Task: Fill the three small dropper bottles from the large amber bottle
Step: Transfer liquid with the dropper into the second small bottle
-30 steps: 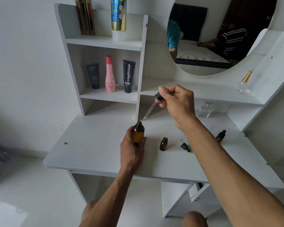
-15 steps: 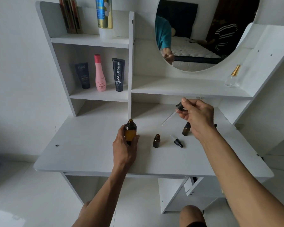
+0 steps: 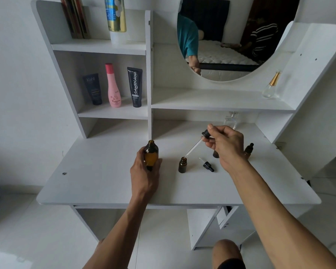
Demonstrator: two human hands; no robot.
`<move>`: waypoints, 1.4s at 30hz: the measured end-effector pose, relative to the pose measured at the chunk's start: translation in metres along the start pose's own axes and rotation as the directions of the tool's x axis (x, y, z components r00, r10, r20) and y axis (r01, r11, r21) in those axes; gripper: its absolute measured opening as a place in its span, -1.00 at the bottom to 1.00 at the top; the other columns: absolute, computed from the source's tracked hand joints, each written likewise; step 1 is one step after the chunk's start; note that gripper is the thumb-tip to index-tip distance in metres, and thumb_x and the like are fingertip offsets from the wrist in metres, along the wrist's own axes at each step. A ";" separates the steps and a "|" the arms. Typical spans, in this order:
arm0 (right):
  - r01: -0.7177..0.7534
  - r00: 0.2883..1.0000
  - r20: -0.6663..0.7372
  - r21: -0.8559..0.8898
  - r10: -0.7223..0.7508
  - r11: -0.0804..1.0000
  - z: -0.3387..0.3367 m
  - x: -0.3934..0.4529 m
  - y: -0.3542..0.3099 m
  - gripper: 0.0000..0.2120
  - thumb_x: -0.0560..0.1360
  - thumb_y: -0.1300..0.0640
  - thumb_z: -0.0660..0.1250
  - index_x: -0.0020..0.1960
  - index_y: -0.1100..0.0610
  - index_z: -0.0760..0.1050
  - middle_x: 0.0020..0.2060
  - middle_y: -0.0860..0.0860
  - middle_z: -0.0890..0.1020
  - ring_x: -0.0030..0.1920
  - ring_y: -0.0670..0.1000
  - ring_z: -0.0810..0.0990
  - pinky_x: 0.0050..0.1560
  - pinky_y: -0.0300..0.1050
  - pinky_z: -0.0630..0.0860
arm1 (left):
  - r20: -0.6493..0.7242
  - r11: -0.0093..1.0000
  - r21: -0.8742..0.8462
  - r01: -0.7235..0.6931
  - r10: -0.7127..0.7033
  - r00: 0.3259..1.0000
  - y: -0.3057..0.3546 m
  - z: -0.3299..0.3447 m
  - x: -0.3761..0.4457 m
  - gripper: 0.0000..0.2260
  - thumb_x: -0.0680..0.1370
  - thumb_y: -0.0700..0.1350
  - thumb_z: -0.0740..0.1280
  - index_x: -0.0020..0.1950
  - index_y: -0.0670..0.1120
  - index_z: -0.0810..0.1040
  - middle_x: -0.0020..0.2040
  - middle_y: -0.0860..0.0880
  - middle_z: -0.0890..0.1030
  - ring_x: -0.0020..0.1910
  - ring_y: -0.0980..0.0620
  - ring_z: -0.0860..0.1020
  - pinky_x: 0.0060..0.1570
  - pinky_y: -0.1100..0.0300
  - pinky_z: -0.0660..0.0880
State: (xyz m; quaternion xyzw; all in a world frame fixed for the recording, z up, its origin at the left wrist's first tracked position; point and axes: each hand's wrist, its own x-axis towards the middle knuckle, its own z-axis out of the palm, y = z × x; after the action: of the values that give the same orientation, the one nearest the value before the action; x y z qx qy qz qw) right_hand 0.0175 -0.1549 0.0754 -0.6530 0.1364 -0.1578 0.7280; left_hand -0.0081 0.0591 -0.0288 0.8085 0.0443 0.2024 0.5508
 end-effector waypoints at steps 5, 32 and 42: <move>0.011 1.000 -0.002 -0.027 -0.011 1.000 0.001 -0.003 0.002 -0.87 0.54 0.16 0.45 -0.12 0.20 0.58 -0.17 0.19 0.69 -0.26 0.06 0.71 -0.23 -0.17 0.65 | 0.000 1.000 0.004 -0.007 0.007 1.000 0.001 0.000 0.000 -0.56 0.54 -0.04 0.45 0.38 0.00 0.42 0.05 0.07 0.58 -0.13 0.05 0.55 -0.22 0.59 0.35; 0.037 0.998 0.043 -0.068 -0.034 0.997 0.006 -0.005 0.001 -0.90 0.52 0.14 0.48 -0.08 0.17 0.61 -0.22 0.11 0.71 -0.28 -0.02 0.72 -0.21 -0.14 0.66 | -0.007 1.000 0.001 0.004 -0.004 1.000 0.001 0.001 0.000 -0.57 0.53 -0.04 0.45 0.37 0.02 0.43 0.03 0.12 0.56 -0.09 0.06 0.53 -0.22 0.60 0.32; 0.031 0.998 0.061 -0.071 -0.027 0.997 0.008 -0.005 -0.001 -0.89 0.51 0.12 0.49 -0.07 0.15 0.62 -0.17 0.11 0.72 -0.21 0.04 0.74 -0.21 -0.13 0.64 | -0.003 1.000 0.005 0.004 -0.004 1.000 -0.001 0.000 0.001 -0.56 0.53 -0.02 0.45 0.37 0.03 0.42 0.04 0.12 0.56 -0.08 0.04 0.56 -0.23 0.59 0.33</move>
State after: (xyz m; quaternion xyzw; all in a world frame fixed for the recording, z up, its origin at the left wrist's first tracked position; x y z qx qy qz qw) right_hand 0.0162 -0.1460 0.0770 -0.6851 0.1108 -0.1438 0.7055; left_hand -0.0072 0.0594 -0.0293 0.8094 0.0474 0.2026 0.5492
